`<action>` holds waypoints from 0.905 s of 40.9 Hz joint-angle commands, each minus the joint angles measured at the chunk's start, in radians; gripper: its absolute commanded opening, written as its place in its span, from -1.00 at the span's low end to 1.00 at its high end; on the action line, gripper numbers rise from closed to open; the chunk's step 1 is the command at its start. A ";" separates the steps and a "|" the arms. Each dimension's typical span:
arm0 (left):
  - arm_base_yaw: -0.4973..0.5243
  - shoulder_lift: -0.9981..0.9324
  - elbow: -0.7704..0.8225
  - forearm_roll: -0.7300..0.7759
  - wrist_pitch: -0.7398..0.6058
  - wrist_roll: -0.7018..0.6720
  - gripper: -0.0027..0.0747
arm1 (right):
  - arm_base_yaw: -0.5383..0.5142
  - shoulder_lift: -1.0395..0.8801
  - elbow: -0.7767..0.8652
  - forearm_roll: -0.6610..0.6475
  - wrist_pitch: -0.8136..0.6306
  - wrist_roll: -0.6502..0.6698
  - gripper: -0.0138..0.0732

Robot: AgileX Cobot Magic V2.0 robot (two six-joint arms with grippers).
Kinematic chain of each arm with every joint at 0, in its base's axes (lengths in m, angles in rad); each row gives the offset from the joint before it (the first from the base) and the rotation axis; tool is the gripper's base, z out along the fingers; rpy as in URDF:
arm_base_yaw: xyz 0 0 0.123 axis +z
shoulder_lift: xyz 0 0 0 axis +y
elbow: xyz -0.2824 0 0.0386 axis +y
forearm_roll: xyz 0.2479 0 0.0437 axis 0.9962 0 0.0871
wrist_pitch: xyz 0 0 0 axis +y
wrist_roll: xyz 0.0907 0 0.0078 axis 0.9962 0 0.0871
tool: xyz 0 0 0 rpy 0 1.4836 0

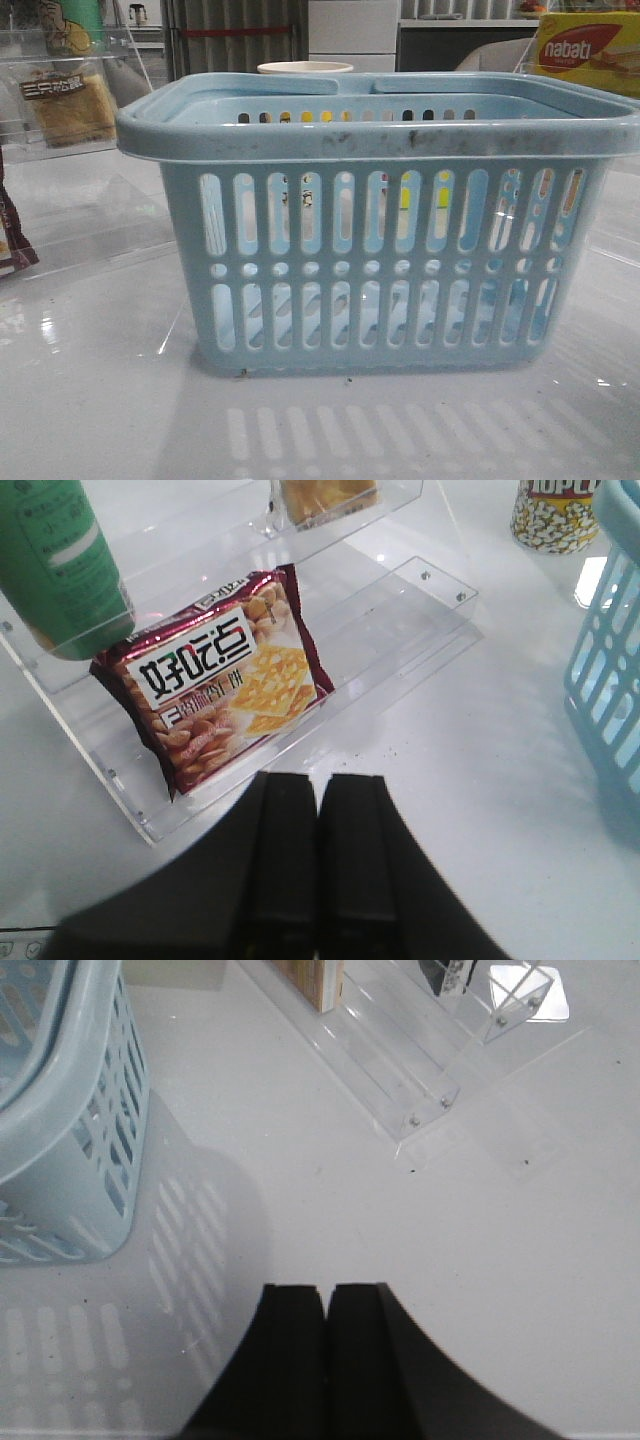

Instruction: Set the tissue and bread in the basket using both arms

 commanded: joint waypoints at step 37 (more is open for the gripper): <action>-0.003 0.023 -0.037 -0.015 -0.086 -0.006 0.25 | -0.111 0.210 -0.140 -0.013 -0.083 -0.009 0.51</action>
